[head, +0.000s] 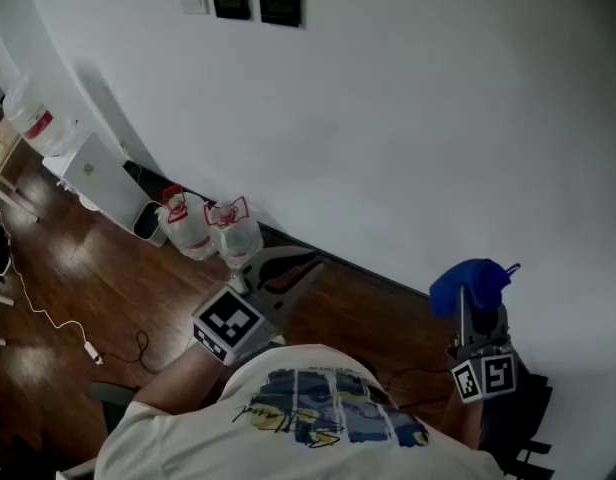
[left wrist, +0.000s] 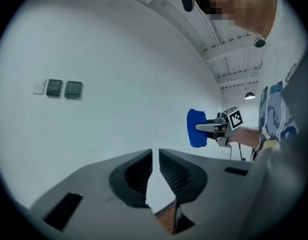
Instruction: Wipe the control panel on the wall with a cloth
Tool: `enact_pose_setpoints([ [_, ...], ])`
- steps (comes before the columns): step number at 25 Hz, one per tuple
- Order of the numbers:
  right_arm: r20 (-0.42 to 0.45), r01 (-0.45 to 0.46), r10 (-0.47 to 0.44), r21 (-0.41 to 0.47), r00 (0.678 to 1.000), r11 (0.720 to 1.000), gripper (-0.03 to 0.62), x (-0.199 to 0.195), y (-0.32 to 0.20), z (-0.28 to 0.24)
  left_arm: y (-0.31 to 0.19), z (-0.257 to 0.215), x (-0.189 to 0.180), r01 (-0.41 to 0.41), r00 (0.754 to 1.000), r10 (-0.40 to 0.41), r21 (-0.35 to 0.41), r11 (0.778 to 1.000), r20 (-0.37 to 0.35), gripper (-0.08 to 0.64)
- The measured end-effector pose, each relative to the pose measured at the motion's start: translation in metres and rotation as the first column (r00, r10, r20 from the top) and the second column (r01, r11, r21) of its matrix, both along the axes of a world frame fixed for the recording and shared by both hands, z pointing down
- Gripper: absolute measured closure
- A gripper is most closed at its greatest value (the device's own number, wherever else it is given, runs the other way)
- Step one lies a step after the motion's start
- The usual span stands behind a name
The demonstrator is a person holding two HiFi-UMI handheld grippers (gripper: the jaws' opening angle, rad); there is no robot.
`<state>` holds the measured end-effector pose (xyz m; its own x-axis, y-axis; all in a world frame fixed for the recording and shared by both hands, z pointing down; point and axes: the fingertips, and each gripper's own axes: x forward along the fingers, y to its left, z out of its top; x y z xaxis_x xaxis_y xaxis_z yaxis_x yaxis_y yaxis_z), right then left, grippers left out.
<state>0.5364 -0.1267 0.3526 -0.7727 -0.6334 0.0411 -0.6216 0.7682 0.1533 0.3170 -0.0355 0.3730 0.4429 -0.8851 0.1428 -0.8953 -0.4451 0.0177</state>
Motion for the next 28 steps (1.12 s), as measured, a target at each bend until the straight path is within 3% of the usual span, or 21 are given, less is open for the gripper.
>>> enact_pose_setpoints([
  [4,0.008,0.054,-0.054,0.011,0.998,0.998,0.523,-0.097,0.001,-0.006,0.014,-0.004,-0.101,0.073,0.997,-0.074,0.023,0.997,0.02,0.543],
  [11,-0.04,0.218,-0.219,-0.012,0.975,0.976,0.523,-0.253,-0.033,-0.008,0.004,-0.003,-0.244,0.235,0.972,-0.235,0.003,0.972,-0.03,0.541],
  [17,0.036,0.306,-0.307,0.019,0.951,0.952,0.522,-0.363,-0.084,-0.017,-0.032,-0.01,-0.343,0.328,0.944,-0.328,0.0,0.945,0.039,0.488],
  [20,0.077,0.336,-0.338,0.046,0.938,0.941,0.52,-0.401,-0.109,-0.029,-0.056,-0.028,-0.376,0.34,0.939,-0.34,0.009,0.94,0.044,0.488],
  [23,0.098,0.367,-0.375,0.087,0.922,0.926,0.515,-0.461,-0.125,-0.042,-0.078,-0.041,-0.43,0.34,0.936,-0.341,0.027,0.94,0.086,0.488],
  [28,0.081,0.351,-0.359,0.098,0.93,0.931,0.511,-0.528,-0.129,-0.054,-0.106,-0.052,-0.477,0.241,0.969,-0.243,0.046,0.97,0.048,0.488],
])
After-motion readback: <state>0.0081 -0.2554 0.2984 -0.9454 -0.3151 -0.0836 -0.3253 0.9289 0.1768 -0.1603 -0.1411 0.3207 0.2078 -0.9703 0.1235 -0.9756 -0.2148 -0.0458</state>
